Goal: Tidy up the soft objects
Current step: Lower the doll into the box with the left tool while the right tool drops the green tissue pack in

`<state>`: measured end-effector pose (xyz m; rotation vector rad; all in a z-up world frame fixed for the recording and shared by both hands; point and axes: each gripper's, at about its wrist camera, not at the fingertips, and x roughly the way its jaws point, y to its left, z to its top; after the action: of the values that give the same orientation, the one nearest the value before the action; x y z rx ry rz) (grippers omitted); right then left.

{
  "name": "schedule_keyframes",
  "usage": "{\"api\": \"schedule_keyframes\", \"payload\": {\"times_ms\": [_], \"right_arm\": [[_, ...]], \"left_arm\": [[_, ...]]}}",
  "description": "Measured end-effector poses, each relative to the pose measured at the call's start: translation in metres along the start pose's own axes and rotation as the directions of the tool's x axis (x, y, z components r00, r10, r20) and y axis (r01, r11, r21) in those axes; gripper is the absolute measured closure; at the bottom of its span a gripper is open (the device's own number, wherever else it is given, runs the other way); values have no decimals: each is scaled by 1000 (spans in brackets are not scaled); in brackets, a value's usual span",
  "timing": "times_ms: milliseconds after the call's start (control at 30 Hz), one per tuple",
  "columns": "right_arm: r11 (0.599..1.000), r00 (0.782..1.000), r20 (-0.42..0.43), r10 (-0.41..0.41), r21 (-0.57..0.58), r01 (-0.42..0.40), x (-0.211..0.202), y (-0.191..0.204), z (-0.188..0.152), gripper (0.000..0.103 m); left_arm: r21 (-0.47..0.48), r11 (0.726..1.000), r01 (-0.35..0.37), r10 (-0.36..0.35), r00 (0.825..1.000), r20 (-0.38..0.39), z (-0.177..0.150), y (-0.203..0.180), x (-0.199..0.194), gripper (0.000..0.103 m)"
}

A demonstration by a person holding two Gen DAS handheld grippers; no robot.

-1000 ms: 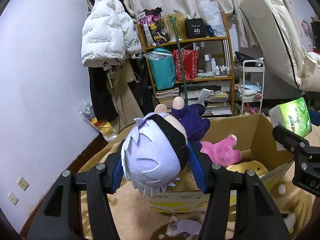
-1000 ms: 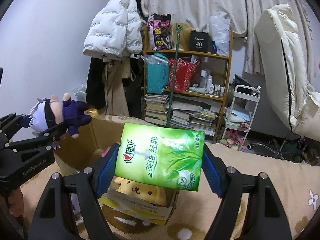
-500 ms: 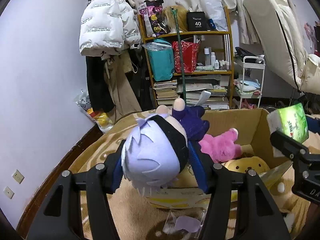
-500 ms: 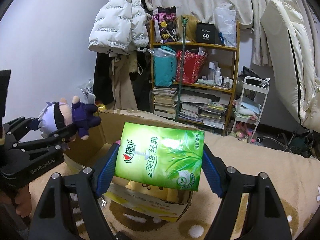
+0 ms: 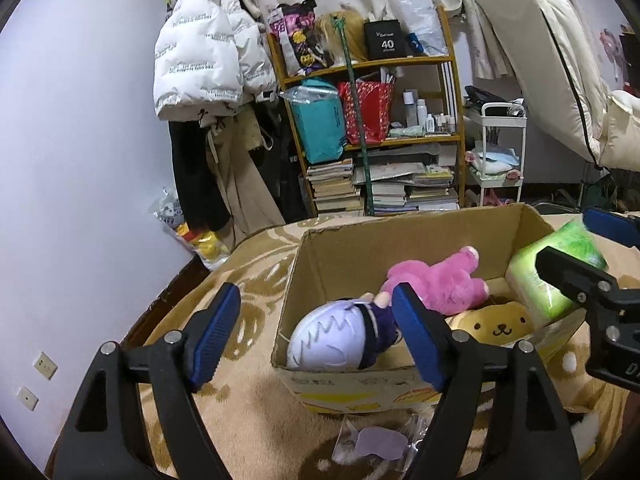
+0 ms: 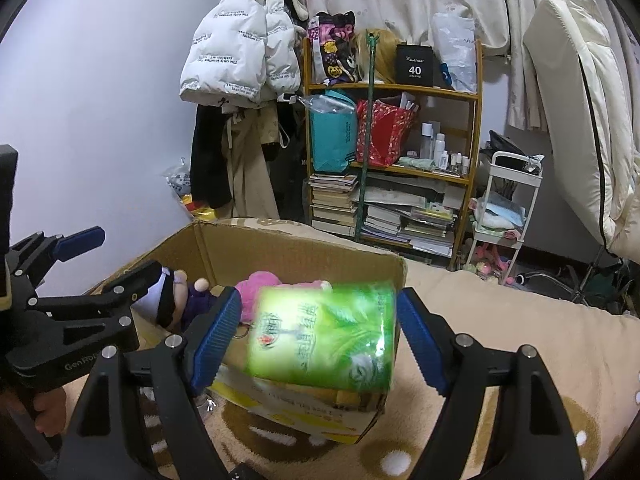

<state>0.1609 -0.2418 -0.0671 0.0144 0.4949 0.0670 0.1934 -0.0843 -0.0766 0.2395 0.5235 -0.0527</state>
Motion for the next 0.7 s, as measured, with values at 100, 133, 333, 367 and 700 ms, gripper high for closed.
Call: {"api": "schedule_keyframes", "payload": {"times_ms": [100, 133, 333, 367, 700], "right_arm": [[1000, 1000, 16, 4, 3, -4, -2, 0, 1, 6], [1000, 1000, 17, 4, 2, -4, -2, 0, 1, 6], [1000, 1000, 17, 12, 13, -12, -5, 2, 3, 0], [1000, 1000, 20, 16, 15, -16, -7, 3, 4, 0], [1000, 999, 33, 1, -11, -1, -33, 15, 3, 0]], "left_arm": [[-22, 1000, -8, 8, 1000, -10, -1, 5, 2, 17], [-27, 1000, -10, 9, 1000, -12, 0, 7, 3, 17], [-33, 999, 0, 0, 1000, -23, -3, 14, 1, 11], [-33, 999, -1, 1, 1000, -23, -3, 16, 0, 9], [-33, 999, 3, -5, 998, -61, -14, 27, -21, 7]]}}
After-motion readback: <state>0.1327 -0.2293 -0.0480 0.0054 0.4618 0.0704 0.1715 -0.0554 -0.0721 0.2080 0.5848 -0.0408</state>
